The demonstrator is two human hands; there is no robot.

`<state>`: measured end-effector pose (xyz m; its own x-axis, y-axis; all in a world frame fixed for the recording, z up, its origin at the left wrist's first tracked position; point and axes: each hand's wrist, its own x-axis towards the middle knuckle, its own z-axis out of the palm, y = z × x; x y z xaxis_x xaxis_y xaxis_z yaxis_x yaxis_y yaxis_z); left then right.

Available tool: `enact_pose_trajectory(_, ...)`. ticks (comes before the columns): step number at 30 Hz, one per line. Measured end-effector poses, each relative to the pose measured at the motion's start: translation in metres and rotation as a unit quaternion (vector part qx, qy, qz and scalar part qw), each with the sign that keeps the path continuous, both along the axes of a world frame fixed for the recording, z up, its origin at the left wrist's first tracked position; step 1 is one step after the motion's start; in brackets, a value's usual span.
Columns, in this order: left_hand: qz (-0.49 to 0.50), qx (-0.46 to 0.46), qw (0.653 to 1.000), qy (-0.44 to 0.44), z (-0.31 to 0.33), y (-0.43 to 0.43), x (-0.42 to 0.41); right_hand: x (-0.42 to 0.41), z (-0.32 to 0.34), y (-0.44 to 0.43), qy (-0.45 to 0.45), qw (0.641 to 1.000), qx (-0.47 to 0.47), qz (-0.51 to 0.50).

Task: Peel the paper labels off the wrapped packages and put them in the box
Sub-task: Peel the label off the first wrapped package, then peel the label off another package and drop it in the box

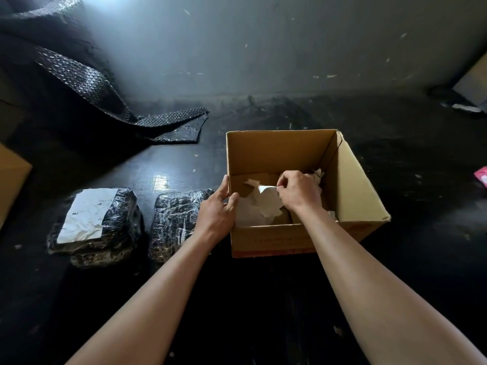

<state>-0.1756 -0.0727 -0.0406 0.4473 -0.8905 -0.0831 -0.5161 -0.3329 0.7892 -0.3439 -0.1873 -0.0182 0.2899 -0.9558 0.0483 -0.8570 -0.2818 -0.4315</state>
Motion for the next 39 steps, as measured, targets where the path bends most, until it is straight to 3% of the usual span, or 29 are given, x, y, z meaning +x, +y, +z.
enact_pose_trajectory(15,-0.009,-0.006,0.999,0.031,0.005,0.0,0.003,-0.001,0.005,-0.004,0.027,0.999,-0.027,-0.002)
enact_pose_trajectory(27,-0.024,-0.007,0.995,0.094,0.008,0.01,0.012,0.023,0.043,0.029,-0.048,0.997,-0.044,0.038)
enact_pose_trajectory(33,0.022,-0.083,0.995,0.05,0.024,0.07,0.031,0.054,0.068,0.089,-0.144,0.983,-0.079,0.08)
enact_pose_trajectory(36,0.084,-0.149,0.985,-0.027,0.008,0.126,0.044,0.075,0.067,0.125,-0.175,0.974,-0.093,0.11)
enact_pose_trajectory(39,0.134,-0.126,0.979,-0.082,-0.024,0.175,0.058,0.095,0.049,0.159,-0.158,0.976,-0.07,0.128)
